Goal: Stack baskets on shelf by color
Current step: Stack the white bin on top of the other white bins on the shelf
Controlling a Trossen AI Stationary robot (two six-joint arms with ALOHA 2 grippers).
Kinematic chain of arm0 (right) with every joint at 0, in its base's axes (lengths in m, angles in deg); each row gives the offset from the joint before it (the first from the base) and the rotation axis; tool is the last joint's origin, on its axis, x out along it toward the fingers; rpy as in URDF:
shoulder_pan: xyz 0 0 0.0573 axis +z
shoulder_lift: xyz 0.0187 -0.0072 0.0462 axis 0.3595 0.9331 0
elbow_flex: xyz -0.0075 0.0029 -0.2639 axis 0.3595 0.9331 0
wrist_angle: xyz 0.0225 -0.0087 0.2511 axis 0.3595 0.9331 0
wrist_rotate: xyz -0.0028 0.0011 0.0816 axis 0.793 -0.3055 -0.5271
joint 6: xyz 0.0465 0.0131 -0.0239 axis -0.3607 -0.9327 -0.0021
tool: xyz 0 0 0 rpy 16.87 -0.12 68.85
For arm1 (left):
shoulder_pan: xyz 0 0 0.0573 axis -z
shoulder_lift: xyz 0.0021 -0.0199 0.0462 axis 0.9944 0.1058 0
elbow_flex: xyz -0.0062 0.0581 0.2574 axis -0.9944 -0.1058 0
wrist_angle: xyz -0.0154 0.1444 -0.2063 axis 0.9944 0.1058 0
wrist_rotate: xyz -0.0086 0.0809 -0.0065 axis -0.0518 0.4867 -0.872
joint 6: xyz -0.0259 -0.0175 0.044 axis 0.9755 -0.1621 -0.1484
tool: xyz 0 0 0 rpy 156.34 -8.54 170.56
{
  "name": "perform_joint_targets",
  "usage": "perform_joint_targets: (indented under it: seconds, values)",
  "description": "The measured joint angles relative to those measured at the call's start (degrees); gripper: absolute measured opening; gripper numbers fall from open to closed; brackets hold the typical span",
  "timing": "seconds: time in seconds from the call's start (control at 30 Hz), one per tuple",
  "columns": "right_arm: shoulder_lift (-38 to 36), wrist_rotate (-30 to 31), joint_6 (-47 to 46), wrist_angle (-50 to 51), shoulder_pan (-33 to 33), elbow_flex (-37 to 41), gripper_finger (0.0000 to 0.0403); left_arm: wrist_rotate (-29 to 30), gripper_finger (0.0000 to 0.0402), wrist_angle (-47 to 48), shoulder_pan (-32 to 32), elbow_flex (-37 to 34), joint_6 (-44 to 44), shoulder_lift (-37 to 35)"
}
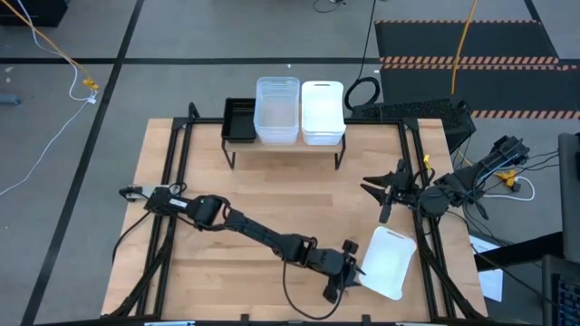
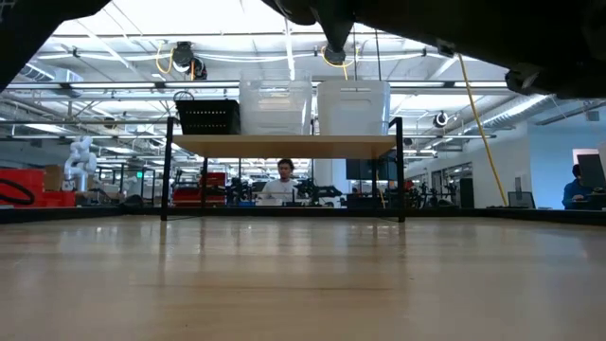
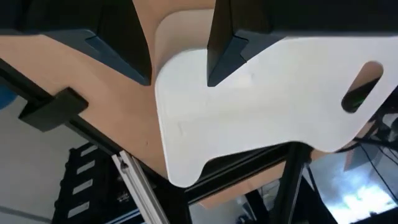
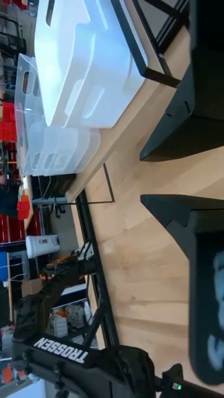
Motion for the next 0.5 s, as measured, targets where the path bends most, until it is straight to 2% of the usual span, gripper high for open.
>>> perform_joint_targets:
  seconds: [0.33, 0.5]
  values:
    - [0.0, 0.02, 0.51, 0.39, 0.0, 0.0, 0.0088, -0.26, 0.0156, 2.4, 0.24, 0.23, -0.93, 0.69]
    - [0.0, -0.04, 0.43, 0.42, 0.0, 0.0, 0.0088, 1.14, 0.0156, 7.76, 0.28, 0.28, -0.89, 0.55]
